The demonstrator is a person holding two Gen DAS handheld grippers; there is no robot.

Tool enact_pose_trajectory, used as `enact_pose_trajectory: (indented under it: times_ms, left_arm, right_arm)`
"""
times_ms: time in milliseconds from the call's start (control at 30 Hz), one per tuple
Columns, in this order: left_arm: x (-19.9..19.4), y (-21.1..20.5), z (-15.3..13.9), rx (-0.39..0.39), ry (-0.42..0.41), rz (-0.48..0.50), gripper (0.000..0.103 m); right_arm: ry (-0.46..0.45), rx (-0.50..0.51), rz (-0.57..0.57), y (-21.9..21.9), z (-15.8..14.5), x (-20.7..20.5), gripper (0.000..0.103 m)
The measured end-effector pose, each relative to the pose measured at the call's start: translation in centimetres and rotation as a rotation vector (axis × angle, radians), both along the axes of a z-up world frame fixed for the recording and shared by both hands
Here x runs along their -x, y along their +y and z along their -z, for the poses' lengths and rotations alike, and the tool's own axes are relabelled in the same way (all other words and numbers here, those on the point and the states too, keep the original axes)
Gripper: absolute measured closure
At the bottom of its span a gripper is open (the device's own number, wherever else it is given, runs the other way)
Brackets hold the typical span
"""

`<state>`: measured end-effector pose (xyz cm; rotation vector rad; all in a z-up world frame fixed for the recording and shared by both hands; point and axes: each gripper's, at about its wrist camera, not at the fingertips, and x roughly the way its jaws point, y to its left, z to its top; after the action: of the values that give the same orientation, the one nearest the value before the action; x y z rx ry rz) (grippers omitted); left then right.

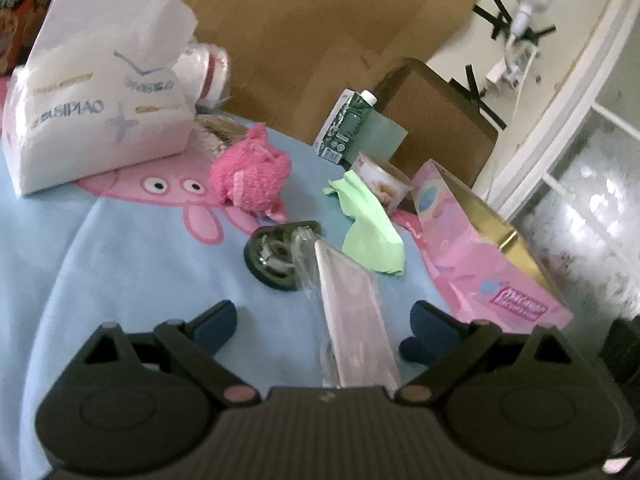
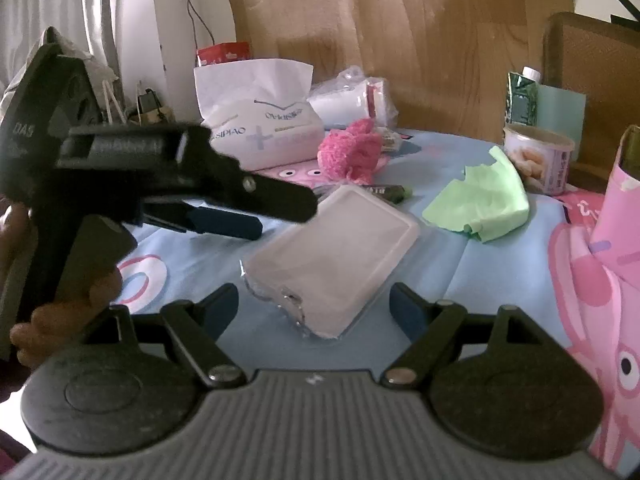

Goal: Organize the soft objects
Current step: 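Grasp the clear plastic tray by its edge with the left gripper and lift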

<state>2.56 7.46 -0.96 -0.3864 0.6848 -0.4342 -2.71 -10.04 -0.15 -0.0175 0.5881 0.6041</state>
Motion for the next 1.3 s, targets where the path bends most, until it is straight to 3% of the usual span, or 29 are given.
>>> enact_pose_trajectory:
  times_ms: [133, 533, 1067, 1300]
  left_arm:
    - [0.3, -0.4, 0.0, -0.033, -0.018, 0.004, 0.004]
    - [0.3, 0.2, 0.2, 0.014, -0.017, 0.008, 0.004]
    - [0.6, 2.1, 0.5, 0.161, -0.035, -0.009, 0.004]
    - [0.7, 2.1, 0.3, 0.161, -0.047, -0.009, 0.004]
  right_arm:
    - [-0.002, 0.007, -0.001, 0.1, 0.0, 0.0, 0.018]
    - [-0.006, 0.025, -0.010, 0.1, 0.1, 0.0, 0.018]
    - [-0.006, 0.032, -0.016, 0.0, 0.1, -0.2, 0.018]
    - [-0.006, 0.032, -0.016, 0.0, 0.2, -0.2, 0.018]
